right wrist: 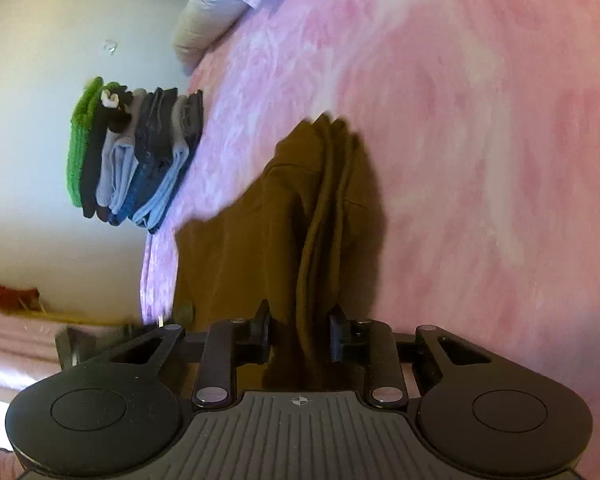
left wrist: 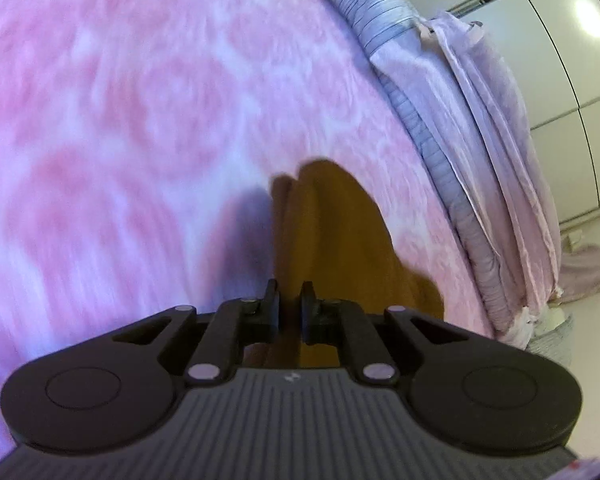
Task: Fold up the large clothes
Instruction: 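Grasp the folded brown bundle with both grippers and lift it, then carry the brown bundle with both grippers and lay it on the green knit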
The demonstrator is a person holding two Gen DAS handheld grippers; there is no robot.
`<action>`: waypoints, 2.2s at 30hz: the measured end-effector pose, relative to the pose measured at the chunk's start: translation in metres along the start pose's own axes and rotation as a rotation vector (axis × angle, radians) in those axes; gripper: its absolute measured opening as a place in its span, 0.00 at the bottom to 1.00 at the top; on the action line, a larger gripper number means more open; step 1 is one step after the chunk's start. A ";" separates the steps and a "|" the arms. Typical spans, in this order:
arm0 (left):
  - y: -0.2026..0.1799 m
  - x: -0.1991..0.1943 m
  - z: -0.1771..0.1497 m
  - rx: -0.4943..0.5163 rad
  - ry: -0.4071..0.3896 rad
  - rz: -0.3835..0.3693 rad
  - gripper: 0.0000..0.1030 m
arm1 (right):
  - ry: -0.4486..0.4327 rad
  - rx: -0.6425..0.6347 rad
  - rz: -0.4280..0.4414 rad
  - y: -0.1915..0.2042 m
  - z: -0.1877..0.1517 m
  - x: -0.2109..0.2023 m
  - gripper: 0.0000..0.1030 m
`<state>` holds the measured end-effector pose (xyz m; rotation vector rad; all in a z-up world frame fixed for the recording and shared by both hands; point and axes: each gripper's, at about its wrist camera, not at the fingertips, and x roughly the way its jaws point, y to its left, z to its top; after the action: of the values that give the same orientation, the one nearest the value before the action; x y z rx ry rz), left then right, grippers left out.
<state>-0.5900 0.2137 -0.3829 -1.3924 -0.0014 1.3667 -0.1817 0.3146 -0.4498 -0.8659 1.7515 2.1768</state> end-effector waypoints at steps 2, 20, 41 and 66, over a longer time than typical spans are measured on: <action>0.000 0.009 0.015 0.059 0.079 -0.008 0.08 | -0.054 0.030 -0.035 0.005 -0.014 -0.002 0.39; -0.012 0.017 0.015 0.129 0.174 -0.063 0.08 | -0.158 0.078 -0.027 0.021 -0.015 0.006 0.22; -0.049 -0.285 0.321 0.161 -0.387 -0.083 0.08 | -0.154 -0.336 0.172 0.470 0.150 0.125 0.21; 0.066 -0.248 0.499 -0.032 -0.505 0.153 0.17 | -0.392 -0.571 -0.248 0.558 0.267 0.312 0.50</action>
<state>-1.0561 0.3582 -0.1060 -1.0558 -0.2553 1.8229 -0.7993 0.3580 -0.1385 -0.6493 0.8078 2.4851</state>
